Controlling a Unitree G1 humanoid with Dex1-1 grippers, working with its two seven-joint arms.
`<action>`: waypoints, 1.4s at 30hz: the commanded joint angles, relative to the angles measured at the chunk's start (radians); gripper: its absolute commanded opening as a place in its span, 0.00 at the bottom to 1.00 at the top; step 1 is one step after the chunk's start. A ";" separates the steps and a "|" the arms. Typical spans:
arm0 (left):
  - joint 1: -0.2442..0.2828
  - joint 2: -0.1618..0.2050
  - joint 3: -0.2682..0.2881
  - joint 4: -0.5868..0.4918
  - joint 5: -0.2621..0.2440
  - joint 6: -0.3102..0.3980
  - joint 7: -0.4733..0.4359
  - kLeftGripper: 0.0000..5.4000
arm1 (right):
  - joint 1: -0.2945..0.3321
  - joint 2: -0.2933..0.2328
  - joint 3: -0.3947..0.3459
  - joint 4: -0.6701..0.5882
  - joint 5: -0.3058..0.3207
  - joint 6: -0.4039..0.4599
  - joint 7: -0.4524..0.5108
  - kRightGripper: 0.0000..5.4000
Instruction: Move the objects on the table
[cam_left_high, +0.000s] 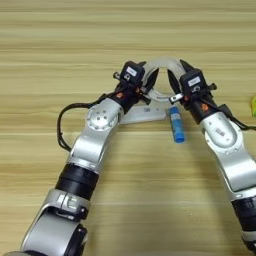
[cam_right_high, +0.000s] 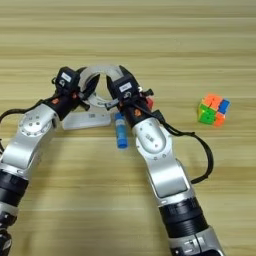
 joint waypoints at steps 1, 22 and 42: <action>-0.021 0.058 0.090 0.014 0.018 0.015 0.082 0.29 | 0.019 -0.008 -0.001 -0.021 0.017 -0.020 0.027 0.28; -0.022 0.060 0.102 0.024 0.003 0.019 0.079 0.24 | 0.020 -0.007 -0.008 -0.008 0.020 -0.028 0.025 0.37; -0.029 0.073 0.116 0.046 -0.002 0.017 0.082 0.21 | 0.022 0.017 -0.042 -0.042 0.064 -0.085 0.031 0.77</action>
